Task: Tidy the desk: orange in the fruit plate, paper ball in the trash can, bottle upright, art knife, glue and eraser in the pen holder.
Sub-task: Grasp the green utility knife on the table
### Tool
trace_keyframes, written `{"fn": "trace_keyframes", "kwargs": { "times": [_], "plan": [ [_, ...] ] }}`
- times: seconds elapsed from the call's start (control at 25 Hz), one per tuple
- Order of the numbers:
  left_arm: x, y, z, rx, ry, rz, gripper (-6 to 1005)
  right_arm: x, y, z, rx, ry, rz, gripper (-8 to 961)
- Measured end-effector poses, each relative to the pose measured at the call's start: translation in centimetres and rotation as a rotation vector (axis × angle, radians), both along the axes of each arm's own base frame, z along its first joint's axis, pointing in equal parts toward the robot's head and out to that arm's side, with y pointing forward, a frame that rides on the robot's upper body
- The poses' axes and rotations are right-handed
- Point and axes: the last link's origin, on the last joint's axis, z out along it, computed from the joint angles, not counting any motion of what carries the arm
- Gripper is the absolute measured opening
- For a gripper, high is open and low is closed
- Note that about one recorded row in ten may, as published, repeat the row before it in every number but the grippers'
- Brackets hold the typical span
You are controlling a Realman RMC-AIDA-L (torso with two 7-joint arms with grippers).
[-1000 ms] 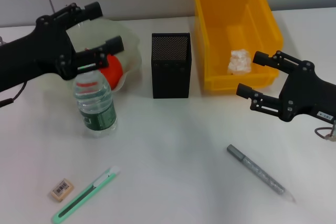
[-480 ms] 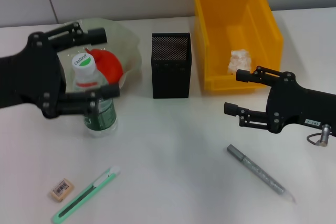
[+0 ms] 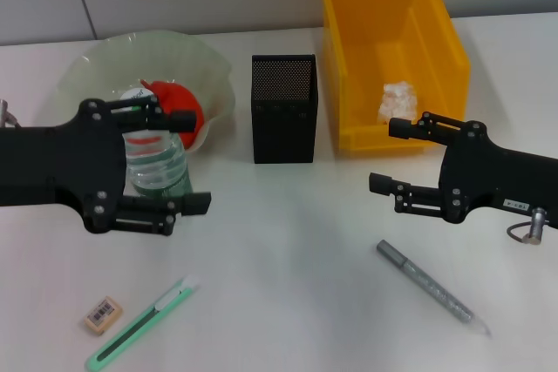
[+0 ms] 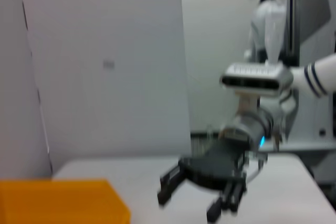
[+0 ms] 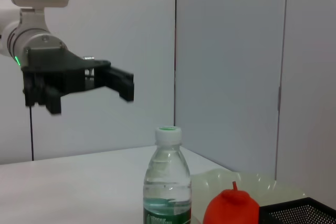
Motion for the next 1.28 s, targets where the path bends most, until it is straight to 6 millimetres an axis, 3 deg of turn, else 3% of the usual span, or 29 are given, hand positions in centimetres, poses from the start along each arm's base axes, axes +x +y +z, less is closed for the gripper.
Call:
{"fn": "trace_keyframes", "kwargs": {
  "times": [0.64,1.28],
  "plan": [
    [1.0,-0.3,-0.6,-0.019,0.313,0.066,862,-0.2,0.3,0.0,0.012,0.005,0.005,767],
    [-0.5,-0.1,-1.7,-0.083,0.456,0.248,861,-0.2,0.3,0.0,0.013,0.01,0.005,767]
  ]
}}
